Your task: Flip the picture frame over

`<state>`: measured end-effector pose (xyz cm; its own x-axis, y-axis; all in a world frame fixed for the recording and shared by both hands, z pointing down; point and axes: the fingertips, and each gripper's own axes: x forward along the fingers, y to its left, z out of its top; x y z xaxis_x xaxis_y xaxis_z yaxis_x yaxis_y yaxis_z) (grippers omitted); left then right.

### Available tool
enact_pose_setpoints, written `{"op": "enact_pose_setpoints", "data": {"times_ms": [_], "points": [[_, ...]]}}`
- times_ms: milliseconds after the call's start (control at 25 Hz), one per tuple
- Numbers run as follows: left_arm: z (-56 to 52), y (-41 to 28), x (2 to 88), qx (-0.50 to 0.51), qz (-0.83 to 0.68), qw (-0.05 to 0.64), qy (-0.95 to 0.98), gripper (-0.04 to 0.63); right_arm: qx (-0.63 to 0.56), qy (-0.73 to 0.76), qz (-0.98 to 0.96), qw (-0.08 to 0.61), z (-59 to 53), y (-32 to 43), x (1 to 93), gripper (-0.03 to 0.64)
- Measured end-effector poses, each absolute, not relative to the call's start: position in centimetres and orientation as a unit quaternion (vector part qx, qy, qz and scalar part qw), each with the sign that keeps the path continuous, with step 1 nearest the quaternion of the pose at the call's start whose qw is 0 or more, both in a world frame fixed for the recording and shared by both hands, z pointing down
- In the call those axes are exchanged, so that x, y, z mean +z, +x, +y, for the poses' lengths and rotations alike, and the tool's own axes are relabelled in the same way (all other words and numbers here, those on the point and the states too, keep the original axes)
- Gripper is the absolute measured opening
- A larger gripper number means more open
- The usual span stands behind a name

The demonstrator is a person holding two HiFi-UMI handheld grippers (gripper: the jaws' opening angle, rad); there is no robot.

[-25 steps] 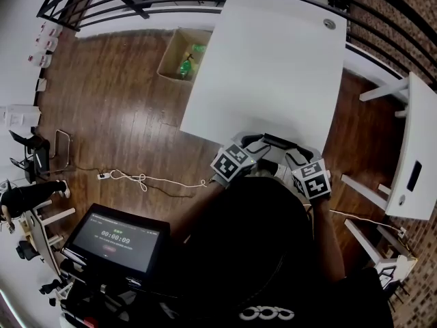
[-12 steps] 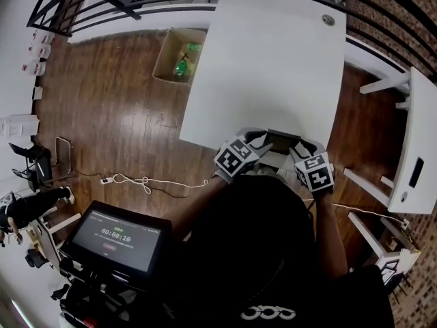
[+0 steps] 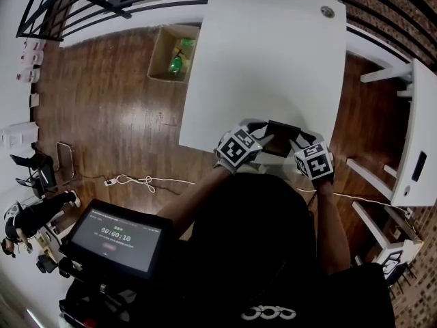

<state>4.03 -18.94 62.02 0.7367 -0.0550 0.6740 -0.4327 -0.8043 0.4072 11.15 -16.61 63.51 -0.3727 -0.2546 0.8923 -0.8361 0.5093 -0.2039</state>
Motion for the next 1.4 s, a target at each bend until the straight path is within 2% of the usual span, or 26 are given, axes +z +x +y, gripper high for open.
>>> {"op": "enact_pose_setpoints", "data": {"times_ms": [280,600,1120,1400], "points": [[-22.1,3.6,66.1,0.360,-0.115,0.288,0.880,0.158,0.372,0.364,-0.735,0.435,-19.9,10.7,68.0,0.143],[-22.1,4.1,67.2,0.380,-0.102,0.297,0.870,0.149,0.405,0.377,-0.712,0.433,-19.8,11.4,69.2,0.146],[-22.9,4.1,69.3,0.412,-0.105,0.289,0.858,0.163,0.402,0.389,-0.688,0.463,-20.7,11.4,70.6,0.155],[-25.3,2.7,69.0,0.389,-0.135,0.283,0.866,0.155,0.369,0.402,-0.713,0.440,-22.8,11.2,69.8,0.155]]}}
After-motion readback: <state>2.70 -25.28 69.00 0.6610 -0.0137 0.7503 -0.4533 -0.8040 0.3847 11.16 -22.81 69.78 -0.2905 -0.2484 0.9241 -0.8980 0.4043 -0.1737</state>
